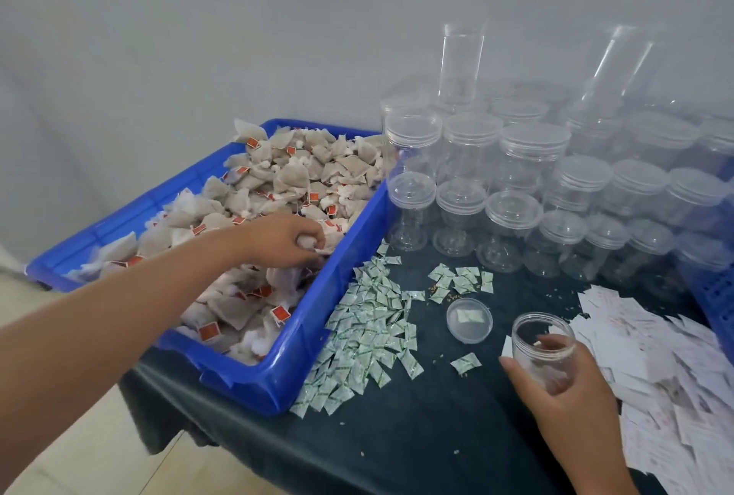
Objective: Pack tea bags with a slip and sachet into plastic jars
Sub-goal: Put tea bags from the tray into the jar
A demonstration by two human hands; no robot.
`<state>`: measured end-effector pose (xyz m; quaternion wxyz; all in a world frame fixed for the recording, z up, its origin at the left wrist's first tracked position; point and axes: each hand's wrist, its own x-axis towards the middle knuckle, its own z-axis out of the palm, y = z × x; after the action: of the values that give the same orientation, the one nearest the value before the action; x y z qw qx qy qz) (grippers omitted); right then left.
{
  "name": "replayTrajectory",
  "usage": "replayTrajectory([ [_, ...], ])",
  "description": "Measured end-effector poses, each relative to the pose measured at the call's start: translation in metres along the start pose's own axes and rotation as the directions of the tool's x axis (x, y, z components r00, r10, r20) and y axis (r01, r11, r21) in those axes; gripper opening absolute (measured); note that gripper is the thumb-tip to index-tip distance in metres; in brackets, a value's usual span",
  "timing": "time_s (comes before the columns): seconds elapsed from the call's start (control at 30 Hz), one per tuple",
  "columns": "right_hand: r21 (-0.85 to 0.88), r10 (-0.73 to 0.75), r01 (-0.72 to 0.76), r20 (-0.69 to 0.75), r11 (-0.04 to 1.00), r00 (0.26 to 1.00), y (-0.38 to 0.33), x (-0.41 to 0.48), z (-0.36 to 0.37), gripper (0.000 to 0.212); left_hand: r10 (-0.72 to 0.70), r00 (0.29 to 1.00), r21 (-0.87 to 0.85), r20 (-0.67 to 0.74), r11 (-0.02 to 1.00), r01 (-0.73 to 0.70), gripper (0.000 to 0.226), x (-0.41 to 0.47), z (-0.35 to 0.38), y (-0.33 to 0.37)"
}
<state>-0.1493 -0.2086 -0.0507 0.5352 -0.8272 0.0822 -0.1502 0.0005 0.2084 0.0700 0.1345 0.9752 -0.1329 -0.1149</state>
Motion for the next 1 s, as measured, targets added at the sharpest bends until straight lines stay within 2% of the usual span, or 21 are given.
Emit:
replayTrajectory([
  [0.03,0.006,0.006,-0.006,0.007,1.0,1.0,-0.001,0.0,0.0,0.045,-0.004,1.0,-0.031,0.021,0.999,0.005,0.007,-0.01,-0.004,-0.002],
  [0.13,0.014,0.014,-0.014,0.011,1.0,1.0,-0.002,0.001,-0.001,0.045,-0.028,0.999,-0.04,0.037,0.999,0.03,0.021,-0.03,-0.014,-0.004],
  [0.17,0.015,0.017,-0.017,0.008,1.0,1.0,-0.002,0.002,-0.001,0.045,-0.04,0.999,-0.045,-0.021,0.998,0.039,0.025,-0.034,-0.014,-0.003],
  [0.23,0.018,0.019,-0.019,0.004,1.0,1.0,-0.001,0.002,-0.001,0.045,-0.058,0.974,-0.139,-0.221,0.99,0.027,0.035,-0.037,-0.012,0.001],
  [0.3,0.017,0.015,-0.015,0.005,1.0,1.0,0.0,0.0,-0.002,0.045,-0.125,0.898,-0.296,-0.422,0.955,-0.006,0.04,-0.036,-0.011,0.013],
  [0.33,0.015,0.011,-0.011,0.006,1.0,1.0,0.0,0.0,-0.002,0.045,-0.172,0.852,-0.33,-0.494,0.944,-0.001,0.035,-0.035,-0.013,0.018],
  [0.4,0.016,0.009,-0.009,0.006,1.0,1.0,0.001,-0.001,-0.003,0.045,-0.211,0.776,-0.297,-0.595,0.954,0.031,0.033,-0.033,-0.022,0.026],
  [0.47,0.012,0.007,-0.007,0.007,1.0,1.0,0.0,-0.002,-0.003,0.044,-0.223,0.798,-0.265,-0.559,0.961,0.082,0.032,-0.029,-0.03,0.03],
  [0.6,0.004,0.009,-0.009,0.015,1.0,1.0,0.001,-0.001,-0.002,0.044,-0.164,0.963,-0.097,-0.214,0.984,0.146,0.03,-0.007,-0.021,0.035],
  [0.67,0.001,0.0,0.0,0.016,1.0,1.0,0.0,-0.002,-0.003,0.045,-0.17,0.984,-0.021,-0.062,0.985,0.169,0.027,0.004,-0.006,0.035],
  [0.7,0.0,-0.007,0.007,0.016,1.0,1.0,-0.001,-0.002,-0.003,0.047,-0.174,0.983,0.017,-0.054,0.984,0.175,0.026,0.008,0.003,0.034],
  [0.8,0.0,-0.013,0.013,0.015,1.0,1.0,-0.002,-0.002,-0.003,0.049,-0.19,0.957,-0.01,-0.221,0.981,0.193,0.024,0.013,0.022,0.027],
  [0.93,0.003,-0.016,0.016,0.02,1.0,1.0,-0.003,-0.002,-0.004,0.048,-0.237,0.861,-0.228,-0.451,0.963,0.145,0.027,0.009,0.013,0.026],
  [1.0,0.007,-0.02,0.02,0.028,1.0,0.999,-0.003,-0.001,-0.004,0.047,-0.255,0.802,-0.349,-0.54,0.935,0.063,0.025,0.005,0.0,0.029],
])
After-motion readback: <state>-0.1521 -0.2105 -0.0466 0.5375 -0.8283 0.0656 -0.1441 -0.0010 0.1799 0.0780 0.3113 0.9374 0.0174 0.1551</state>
